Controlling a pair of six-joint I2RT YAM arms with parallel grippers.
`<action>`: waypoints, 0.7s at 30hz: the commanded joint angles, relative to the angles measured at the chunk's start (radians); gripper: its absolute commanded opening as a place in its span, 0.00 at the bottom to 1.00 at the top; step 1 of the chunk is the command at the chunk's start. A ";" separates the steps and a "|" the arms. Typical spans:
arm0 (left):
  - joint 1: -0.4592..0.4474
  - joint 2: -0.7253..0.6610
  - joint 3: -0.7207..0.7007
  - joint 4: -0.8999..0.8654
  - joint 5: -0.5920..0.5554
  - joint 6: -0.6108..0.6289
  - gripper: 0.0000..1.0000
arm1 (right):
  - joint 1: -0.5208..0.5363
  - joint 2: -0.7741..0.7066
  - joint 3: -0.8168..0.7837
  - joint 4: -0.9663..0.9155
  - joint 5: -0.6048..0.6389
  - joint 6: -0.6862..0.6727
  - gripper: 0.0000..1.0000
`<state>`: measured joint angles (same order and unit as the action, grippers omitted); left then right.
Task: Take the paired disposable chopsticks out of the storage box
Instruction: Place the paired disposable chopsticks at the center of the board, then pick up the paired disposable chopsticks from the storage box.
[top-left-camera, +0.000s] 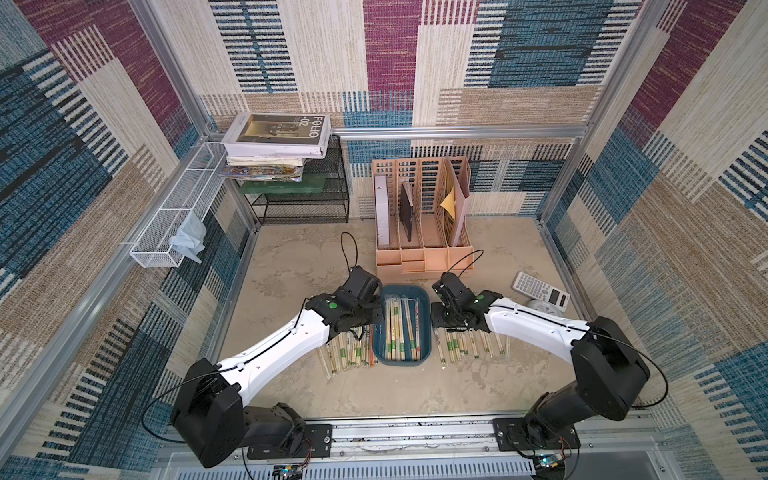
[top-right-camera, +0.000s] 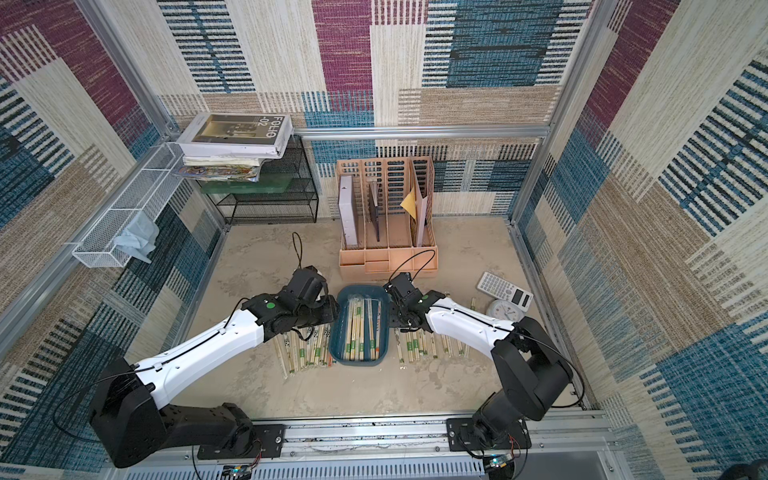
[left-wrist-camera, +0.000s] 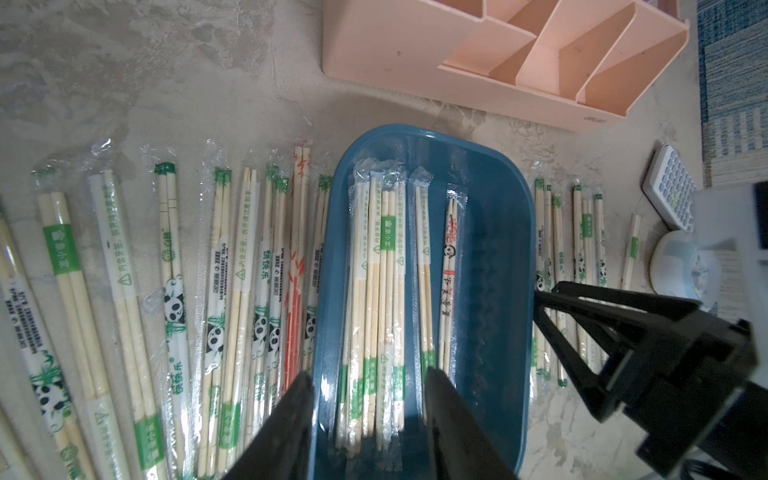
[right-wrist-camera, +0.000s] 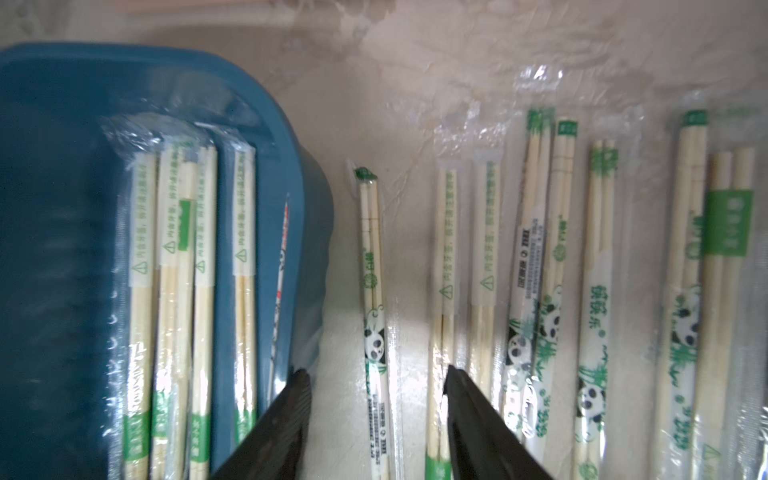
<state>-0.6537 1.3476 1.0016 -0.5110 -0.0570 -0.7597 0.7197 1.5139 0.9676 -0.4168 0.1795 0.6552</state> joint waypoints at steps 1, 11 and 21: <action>-0.001 0.001 -0.001 0.001 -0.010 -0.003 0.46 | 0.023 -0.031 0.033 -0.026 0.008 0.000 0.54; 0.000 -0.015 -0.011 -0.026 -0.063 0.004 0.46 | 0.124 0.162 0.232 -0.062 0.000 -0.045 0.48; 0.025 -0.076 -0.027 -0.058 -0.112 0.011 0.46 | 0.124 0.343 0.304 -0.054 0.003 -0.065 0.42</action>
<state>-0.6319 1.2819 0.9794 -0.5533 -0.1471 -0.7582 0.8448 1.8378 1.2598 -0.4629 0.1734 0.6033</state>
